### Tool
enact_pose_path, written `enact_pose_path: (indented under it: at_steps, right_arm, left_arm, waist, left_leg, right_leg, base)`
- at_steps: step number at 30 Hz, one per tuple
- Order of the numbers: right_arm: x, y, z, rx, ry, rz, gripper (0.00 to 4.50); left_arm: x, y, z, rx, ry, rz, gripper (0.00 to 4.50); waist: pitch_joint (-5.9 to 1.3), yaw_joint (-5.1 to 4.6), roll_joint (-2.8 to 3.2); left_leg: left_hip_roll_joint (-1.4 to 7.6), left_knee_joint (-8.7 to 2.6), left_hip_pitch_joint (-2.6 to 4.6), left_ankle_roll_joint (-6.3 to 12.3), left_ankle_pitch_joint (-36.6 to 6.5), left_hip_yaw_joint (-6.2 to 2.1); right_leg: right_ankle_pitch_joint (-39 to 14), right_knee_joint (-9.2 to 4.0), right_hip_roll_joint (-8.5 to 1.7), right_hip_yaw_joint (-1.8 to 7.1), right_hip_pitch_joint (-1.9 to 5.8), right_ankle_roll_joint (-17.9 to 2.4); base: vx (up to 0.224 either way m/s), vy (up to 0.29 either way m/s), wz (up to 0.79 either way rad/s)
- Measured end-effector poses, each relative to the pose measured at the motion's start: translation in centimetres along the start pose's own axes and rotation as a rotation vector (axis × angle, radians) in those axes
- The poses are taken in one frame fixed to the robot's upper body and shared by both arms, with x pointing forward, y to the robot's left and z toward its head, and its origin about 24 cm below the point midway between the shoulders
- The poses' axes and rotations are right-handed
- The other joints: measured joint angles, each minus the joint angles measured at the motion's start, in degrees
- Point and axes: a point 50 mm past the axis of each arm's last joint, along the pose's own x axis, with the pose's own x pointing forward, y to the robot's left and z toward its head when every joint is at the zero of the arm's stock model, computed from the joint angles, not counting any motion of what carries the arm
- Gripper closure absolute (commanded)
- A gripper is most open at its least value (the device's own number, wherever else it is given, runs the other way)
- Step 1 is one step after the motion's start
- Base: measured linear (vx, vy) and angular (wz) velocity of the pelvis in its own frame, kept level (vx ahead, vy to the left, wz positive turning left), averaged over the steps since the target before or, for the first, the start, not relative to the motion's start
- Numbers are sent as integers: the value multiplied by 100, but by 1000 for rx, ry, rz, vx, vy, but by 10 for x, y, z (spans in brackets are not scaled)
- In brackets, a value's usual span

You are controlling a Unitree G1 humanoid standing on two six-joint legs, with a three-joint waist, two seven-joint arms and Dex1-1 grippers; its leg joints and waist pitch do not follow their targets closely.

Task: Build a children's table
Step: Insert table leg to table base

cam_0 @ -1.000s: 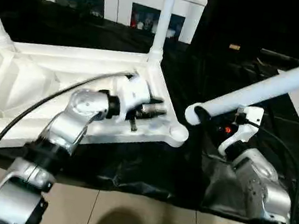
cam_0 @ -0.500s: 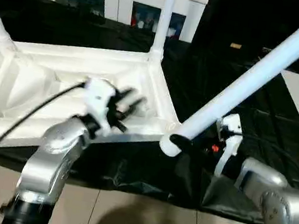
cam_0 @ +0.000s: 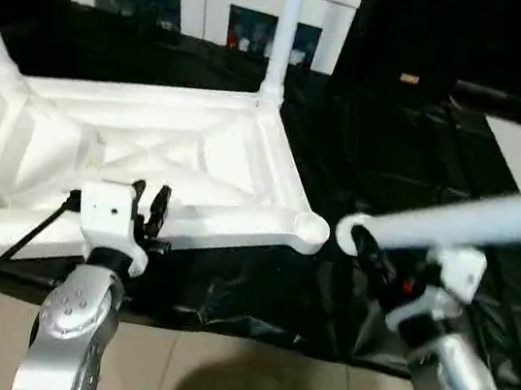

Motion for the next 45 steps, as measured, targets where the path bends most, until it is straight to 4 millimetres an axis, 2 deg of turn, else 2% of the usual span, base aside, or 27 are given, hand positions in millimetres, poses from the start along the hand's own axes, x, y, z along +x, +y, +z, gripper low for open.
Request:
enact_pose_path:
  at_steps: [6, 10, 14, 17, 22, 29, 32, 39, 43, 45]
  right_arm:
    - [5, 6, 0, 5, -28, 2, 260]
    - [14, 8, -7, 5, -1, 50, 260]
    - [17, 8, -12, 2, 30, 80, 260]
    - [22, 8, -13, 3, 46, 92, 260]
    - [27, 10, -17, 8, 98, 150, 260]
    - [35, 8, -17, 62, 145, 220, 260]
    - [37, 7, -16, 149, 192, 282, 260]
    - [37, 3, -4, 293, 317, 530, 260]
    - [29, -3, 6, 364, 461, 717, 260]
    - [27, -3, 9, 374, 498, 785, 260]
  left_arm:
    - [17, -6, 9, 54, -37, -102, 269]
    - [24, -5, -1, 46, 9, -113, 269]
    - [26, 2, -3, 61, 35, -111, 269]
    - [30, 3, -1, 87, 35, -138, 269]
    - [36, -2, 4, 72, 22, -202, 269]
    - [36, -16, 2, 30, 43, -349, 269]
    - [37, -19, 6, 7, 51, -423, 269]
    - [41, -36, 19, -87, 43, -579, 269]
    - [44, -54, 44, -200, 9, -733, 269]
    - [43, -61, 54, -250, -2, -801, 269]
  waist:
    - [-18, -55, 30]
    - [-24, -152, 36]
    - [-31, -162, 57]
    - [-37, -160, 108]
    - [-29, -150, 150]
    - [-29, -149, 157]
    - [-27, -148, 161]
    - [-25, -128, 166]
    - [-19, -7, 152]
    - [-18, 15, 142]
  left_leg:
    - [-2, -1, 5, 0, 0, -19]
    - [-8, 3, 2, 0, 1, -18]
    - [-7, 5, 2, 0, 1, -18]
    - [-6, 5, 2, 0, 1, -19]
    - [-6, 6, -2, 0, 1, -18]
    - [-5, 6, -1, 1, 1, -16]
    - [-5, 10, 0, 1, 2, -15]
    - [-3, 28, 3, 2, 2, -14]
    - [4, 66, 1, 3, 3, -11]
    - [6, 86, 5, 3, 3, -10]
  right_leg:
    - [0, -6, 14, 10, 2, 0]
    - [4, -6, 14, 19, 2, -1]
    - [51, -6, 15, 19, 0, -14]
    - [55, -5, 18, 19, -1, -19]
    - [59, -5, 18, 21, 0, -25]
    - [67, -1, 18, 21, -4, -38]
    - [68, 1, 18, 21, -3, -39]
    - [79, 10, 17, 21, 2, -50]
    - [80, 35, 16, 23, 3, -51]
    - [75, 60, 12, 24, 3, -44]
  base:
    - [0, 0, 0]
    - [0, 0, 0]
    - [0, 0, 0]
    - [0, 0, 0]
    - [0, 0, 0]
    - [0, 0, 0]
    - [0, 0, 0]
    - [0, 0, 0]
    - [0, 0, 0]
    - [0, 0, 0]
